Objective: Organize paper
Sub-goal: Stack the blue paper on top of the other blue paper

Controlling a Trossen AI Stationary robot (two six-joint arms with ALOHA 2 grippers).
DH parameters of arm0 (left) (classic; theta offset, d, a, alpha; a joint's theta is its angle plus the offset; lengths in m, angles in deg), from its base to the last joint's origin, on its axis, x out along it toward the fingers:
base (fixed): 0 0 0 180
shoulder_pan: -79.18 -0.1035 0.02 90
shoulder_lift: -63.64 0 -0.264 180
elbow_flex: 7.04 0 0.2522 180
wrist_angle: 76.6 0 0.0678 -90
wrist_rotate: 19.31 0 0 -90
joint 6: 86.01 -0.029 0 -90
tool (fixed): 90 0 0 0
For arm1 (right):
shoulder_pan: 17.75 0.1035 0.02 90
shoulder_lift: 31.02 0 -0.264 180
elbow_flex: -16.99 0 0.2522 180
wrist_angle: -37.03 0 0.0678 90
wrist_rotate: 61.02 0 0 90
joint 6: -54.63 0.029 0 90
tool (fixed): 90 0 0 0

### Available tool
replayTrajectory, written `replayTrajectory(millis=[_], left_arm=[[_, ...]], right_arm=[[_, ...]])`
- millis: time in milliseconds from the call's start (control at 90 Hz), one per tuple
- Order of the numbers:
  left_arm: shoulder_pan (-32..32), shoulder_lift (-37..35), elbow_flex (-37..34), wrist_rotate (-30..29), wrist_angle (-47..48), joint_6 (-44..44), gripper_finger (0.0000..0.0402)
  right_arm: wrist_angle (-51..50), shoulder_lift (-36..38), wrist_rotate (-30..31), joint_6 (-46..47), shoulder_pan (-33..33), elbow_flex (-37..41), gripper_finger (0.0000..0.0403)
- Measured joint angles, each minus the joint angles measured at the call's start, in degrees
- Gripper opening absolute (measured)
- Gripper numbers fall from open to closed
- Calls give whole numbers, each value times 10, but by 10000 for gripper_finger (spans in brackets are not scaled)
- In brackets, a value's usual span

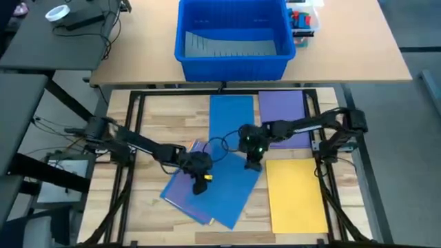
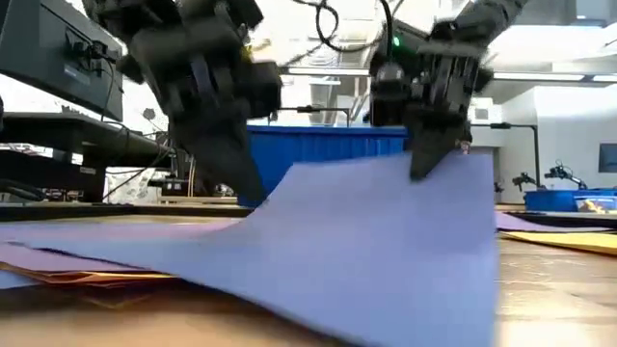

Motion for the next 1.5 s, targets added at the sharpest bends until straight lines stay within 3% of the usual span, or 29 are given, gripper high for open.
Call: replayTrajectory(millis=[144,300,500,656,900,1500], left_arm=[[-35,-130,0,-16,163,-18,0],[-101,-243,0,-45,291,-63,0],[-207,-331,0,-54,360,-166,0],[-288,-354,0,-54,375,-267,0],[-369,-352,0,-54,383,-349,0],[-407,-351,0,-53,365,-329,0]], right_arm=[[-140,15,92,-169,-59,-102,0],[-139,-2,158,-320,-154,-165,0],[-146,-64,187,-346,-285,-240,0],[-157,-136,187,-342,-337,-281,0],[-168,-231,182,-310,-331,-323,0],[-128,-247,199,-293,-340,-333,0]])
